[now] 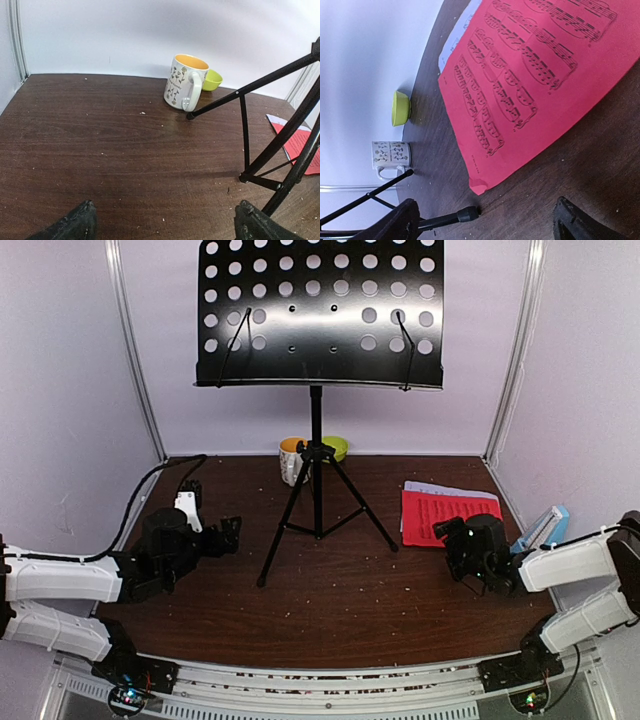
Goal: Set up the instrument practice props
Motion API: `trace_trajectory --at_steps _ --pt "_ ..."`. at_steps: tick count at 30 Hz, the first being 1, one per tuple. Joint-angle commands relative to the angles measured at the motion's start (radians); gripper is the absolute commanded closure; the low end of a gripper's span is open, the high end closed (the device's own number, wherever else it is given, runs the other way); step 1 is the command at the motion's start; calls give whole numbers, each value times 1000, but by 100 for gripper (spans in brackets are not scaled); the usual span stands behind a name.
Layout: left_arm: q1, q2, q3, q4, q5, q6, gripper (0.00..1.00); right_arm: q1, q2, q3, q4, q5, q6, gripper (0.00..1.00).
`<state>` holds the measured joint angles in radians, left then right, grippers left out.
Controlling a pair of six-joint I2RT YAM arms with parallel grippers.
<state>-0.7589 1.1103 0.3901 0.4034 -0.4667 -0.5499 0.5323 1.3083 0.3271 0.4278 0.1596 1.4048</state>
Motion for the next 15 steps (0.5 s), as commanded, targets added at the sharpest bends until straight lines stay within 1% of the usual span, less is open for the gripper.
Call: trace_trajectory --at_steps 1,8,12,15 --pt "6 -21 -11 63 -41 -14 2 5 113 -42 212 64 156 10" --pt "6 -35 5 51 -51 9 2 11 317 -49 467 92 249 22" --pt "6 -39 9 49 -61 17 2 11 386 -28 510 115 285 29" --pt "5 -37 11 47 -63 25 2 9 418 0 508 131 302 34"
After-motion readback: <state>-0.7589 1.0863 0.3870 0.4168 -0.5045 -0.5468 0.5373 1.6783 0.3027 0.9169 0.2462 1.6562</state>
